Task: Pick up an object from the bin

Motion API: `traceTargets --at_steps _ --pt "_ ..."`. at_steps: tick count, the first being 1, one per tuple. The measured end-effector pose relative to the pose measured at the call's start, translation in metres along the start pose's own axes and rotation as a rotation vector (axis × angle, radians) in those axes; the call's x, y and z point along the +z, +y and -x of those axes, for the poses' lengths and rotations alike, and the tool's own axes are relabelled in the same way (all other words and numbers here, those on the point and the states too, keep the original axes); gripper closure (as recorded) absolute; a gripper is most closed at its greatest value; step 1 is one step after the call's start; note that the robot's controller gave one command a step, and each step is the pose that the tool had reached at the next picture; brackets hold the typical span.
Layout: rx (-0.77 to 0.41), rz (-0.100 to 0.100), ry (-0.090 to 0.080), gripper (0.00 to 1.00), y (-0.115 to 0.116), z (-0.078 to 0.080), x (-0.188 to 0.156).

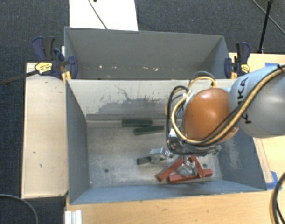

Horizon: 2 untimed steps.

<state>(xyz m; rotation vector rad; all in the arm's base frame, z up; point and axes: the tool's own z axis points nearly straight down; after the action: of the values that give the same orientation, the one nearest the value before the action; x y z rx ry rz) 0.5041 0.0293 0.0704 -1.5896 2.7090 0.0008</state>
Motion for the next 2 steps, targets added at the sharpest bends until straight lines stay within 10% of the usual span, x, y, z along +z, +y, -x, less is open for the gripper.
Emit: traceTargets --at_steps 1,2 --pt "-0.177 0.0 0.001 0.0 0.0194 0.0125 -0.0004" --pt "-0.173 0.001 0.001 1.0 0.0193 0.0123 -0.0002"
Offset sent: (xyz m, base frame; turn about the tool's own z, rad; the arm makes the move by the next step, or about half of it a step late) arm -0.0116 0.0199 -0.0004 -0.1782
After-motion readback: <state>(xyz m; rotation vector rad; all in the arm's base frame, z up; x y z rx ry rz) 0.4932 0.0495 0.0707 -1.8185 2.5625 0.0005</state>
